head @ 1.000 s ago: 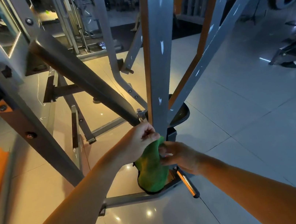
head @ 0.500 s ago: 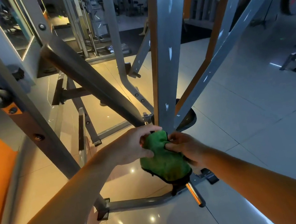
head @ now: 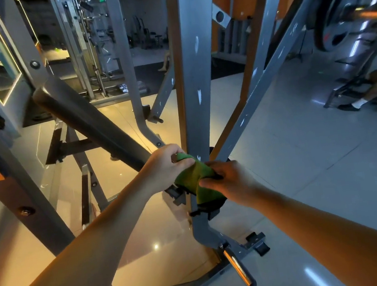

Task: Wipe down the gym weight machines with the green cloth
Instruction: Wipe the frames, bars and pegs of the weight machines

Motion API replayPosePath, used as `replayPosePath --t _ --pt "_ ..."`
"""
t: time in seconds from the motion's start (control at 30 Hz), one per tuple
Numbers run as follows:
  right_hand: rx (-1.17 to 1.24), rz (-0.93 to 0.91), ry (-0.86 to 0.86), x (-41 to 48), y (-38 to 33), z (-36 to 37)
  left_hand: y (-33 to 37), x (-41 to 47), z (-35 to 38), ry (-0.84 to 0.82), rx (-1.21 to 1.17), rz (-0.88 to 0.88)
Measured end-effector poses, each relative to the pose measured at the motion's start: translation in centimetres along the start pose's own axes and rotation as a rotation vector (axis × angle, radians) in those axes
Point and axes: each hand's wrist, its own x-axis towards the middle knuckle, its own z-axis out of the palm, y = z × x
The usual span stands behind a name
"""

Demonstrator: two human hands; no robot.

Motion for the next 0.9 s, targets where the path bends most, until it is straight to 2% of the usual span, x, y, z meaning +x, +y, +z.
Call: replayPosePath --t 0.2,0.3,0.47,0.63,0.73,0.9 --pt "0.578 -0.053 0.305 3.0 -5.5 -4.0 3.6 4.6 -3.3 0.150 -0.165 0.130" --pt "0.717 -0.059 0.440 5.1 -8.8 -5.9 5.8 6.5 -5.3 0.314 -0.176 0.182" --pt "0.520 -0.113 0.721 9.4 -13.3 -9.3 9.5 9.6 -8.8 0.601 -0.217 0.268" --pt "0.133 -0.265 0.841 13.3 -18.4 -14.6 14.2 12.6 -13.1 0.775 -0.265 0.324" --pt "-0.106 -0.365 0.898 15.4 -22.2 -18.1 16.7 14.1 -15.5 0.824 -0.285 0.305" --pt "-0.368 -0.533 0.993 17.9 -26.1 -20.8 18.4 15.5 -16.9 0.822 -0.300 0.252"
